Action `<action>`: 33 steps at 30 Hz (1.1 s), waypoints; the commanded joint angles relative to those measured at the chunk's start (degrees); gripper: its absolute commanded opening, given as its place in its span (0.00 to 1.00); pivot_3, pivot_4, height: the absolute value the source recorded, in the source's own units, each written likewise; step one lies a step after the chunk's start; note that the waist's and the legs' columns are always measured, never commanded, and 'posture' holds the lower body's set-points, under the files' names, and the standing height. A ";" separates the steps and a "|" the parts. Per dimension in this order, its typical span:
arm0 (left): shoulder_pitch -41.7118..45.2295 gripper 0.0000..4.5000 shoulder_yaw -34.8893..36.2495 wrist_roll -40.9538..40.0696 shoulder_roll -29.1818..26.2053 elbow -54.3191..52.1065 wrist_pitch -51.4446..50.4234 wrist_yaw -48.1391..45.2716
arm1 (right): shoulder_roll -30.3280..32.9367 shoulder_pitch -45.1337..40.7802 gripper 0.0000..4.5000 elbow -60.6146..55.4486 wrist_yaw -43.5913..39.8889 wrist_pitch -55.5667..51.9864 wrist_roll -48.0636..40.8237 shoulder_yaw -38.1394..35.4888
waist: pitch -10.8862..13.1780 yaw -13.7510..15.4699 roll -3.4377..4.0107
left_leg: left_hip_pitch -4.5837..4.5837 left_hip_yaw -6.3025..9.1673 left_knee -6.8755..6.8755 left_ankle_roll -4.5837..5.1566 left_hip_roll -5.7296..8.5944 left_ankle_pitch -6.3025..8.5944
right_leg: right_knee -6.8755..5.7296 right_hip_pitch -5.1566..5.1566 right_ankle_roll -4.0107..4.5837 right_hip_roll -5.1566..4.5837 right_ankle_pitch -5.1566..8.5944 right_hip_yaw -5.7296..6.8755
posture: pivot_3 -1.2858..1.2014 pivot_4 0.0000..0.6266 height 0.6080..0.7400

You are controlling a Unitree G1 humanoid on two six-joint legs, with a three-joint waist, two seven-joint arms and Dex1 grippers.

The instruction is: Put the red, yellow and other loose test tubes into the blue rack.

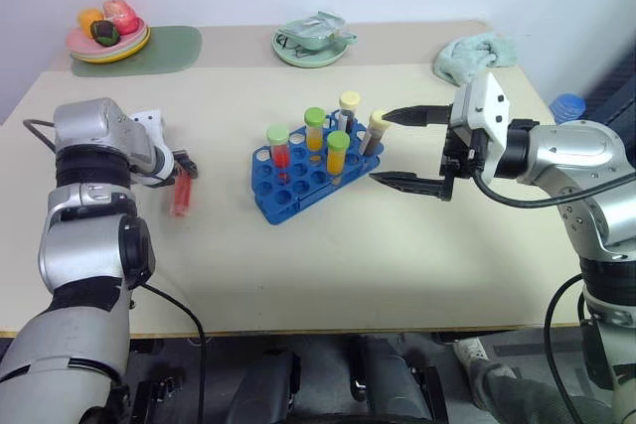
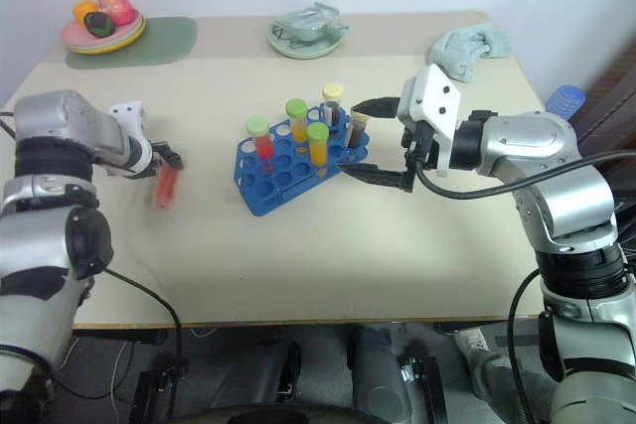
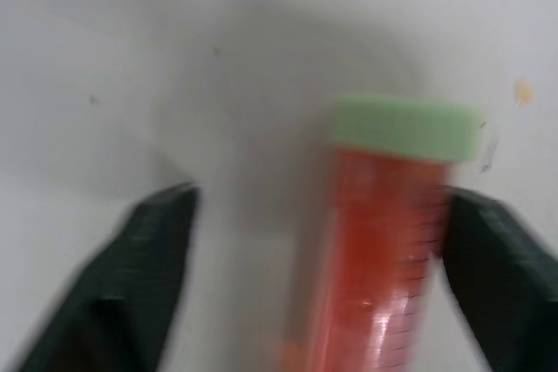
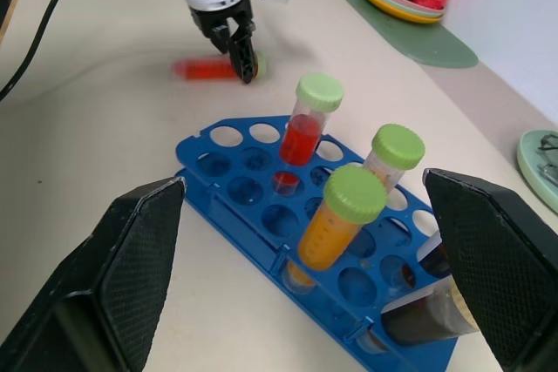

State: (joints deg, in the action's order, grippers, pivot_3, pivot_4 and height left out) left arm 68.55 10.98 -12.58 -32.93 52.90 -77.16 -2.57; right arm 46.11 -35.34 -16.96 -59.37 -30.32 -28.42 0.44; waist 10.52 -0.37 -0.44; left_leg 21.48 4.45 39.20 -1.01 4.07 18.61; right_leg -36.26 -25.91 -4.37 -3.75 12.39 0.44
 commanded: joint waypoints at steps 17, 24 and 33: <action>-45.01 0.27 15.92 -28.65 -2.62 -75.19 3.73 -36.43 | -2.28 3.03 1.00 -2.92 3.08 0.39 -0.86 -2.33 | -0.01 -0.10 -0.02 | 0.31 -0.01 0.03 0.01 -0.04 0.00 | -0.02 -0.43 0.04 0.00 -0.01 -0.17 | 0.52 0.24 1.00; -48.58 0.27 13.72 -29.22 3.31 -76.16 25.53 -42.17 | -3.63 6.06 1.00 -6.03 6.50 -0.65 -1.40 -3.16 | -0.01 1.14 -0.03 | -0.18 0.05 0.03 -0.01 -0.05 -0.04 | 0.14 0.23 0.20 0.06 -0.11 -0.11 | 0.52 0.24 1.00; -41.40 0.27 -3.28 -16.84 14.92 -62.11 53.76 -44.74 | -4.02 14.15 1.00 -15.26 15.11 -4.55 -1.77 -6.54 | -0.04 0.97 -0.04 | -0.09 -0.01 0.05 0.14 -0.03 0.03 | 0.25 0.19 0.16 0.06 -0.13 -0.11 | 0.52 0.24 1.00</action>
State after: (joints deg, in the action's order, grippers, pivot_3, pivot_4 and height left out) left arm 25.96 8.22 -30.89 -18.20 -10.17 -27.60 -46.87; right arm 42.18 -21.11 -28.82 -45.90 -34.39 -29.26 -4.16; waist 10.48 0.60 -0.48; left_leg 21.38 4.41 39.23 -0.87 4.02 18.63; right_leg -36.03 -25.74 -4.20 -3.68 12.25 0.32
